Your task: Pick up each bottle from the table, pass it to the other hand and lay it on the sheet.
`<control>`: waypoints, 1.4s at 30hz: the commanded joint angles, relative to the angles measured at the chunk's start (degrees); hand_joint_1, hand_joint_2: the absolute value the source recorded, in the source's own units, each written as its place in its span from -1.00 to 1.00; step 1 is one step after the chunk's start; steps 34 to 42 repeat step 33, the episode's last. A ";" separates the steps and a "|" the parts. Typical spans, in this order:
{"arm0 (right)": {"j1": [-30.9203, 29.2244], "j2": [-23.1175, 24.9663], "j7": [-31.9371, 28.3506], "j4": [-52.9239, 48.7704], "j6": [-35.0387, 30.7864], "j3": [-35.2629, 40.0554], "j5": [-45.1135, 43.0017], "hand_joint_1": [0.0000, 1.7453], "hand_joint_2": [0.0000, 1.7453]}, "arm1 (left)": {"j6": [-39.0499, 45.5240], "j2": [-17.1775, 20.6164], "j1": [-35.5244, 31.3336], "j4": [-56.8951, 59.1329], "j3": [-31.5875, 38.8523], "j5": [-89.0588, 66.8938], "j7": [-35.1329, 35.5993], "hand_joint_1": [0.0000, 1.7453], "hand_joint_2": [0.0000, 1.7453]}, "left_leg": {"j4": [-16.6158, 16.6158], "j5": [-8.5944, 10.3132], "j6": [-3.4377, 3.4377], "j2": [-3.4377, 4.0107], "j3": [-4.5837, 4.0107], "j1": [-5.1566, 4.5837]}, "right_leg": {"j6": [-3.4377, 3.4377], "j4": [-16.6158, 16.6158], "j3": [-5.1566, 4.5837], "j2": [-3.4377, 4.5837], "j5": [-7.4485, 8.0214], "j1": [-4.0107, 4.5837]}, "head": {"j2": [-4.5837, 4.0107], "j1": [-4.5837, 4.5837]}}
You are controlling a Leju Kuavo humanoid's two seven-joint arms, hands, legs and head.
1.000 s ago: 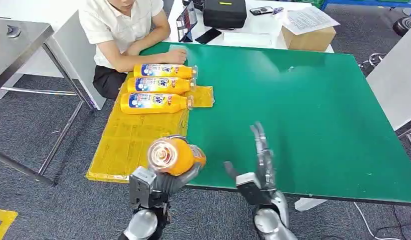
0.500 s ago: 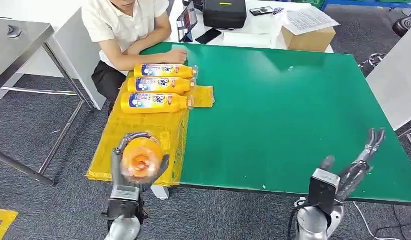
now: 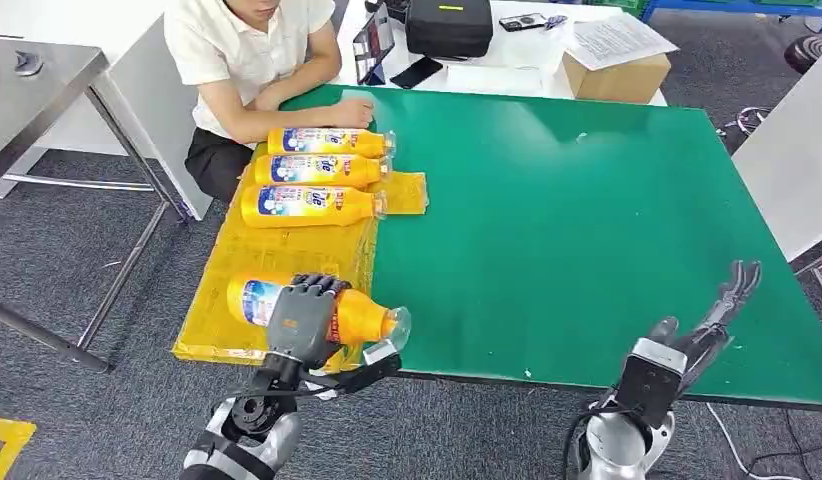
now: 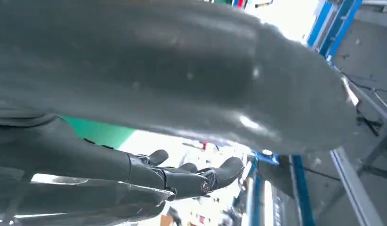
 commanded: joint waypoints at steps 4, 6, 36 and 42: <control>-0.46 -2.56 -0.05 8.55 1.99 5.73 -4.25 -1.00 -1.00 | -13.59 2.67 -11.53 12.43 -5.46 9.90 -0.94 1.00 1.00 | -0.06 0.01 -0.09 -0.02 0.09 0.06 | -0.09 -0.07 0.13 -0.03 0.01 0.06 | 0.00 -0.04; -0.82 -2.82 -0.05 9.47 2.14 6.92 -4.80 -1.00 -1.00 | -16.19 2.34 -13.07 15.23 -5.62 15.42 -1.62 1.00 1.00 | -0.11 0.00 -0.15 -0.04 0.22 0.08 | -0.17 -0.10 0.25 -0.01 0.00 0.09 | 0.00 -0.02; -4.05 -4.30 -0.05 15.91 3.90 11.03 -7.03 -1.00 -1.00 | -24.73 0.44 -24.78 33.28 -9.31 33.62 -4.11 -1.00 1.00 | -0.03 0.16 -0.13 -0.02 0.08 0.03 | -0.27 0.03 0.07 -0.01 0.16 0.04 | 0.00 -0.02; -4.05 -4.30 -0.05 15.91 3.90 11.03 -7.03 -1.00 -1.00 | -24.73 0.44 -24.78 33.28 -9.31 33.62 -4.11 -1.00 1.00 | -0.03 0.16 -0.13 -0.02 0.08 0.03 | -0.27 0.03 0.07 -0.01 0.16 0.04 | 0.00 -0.02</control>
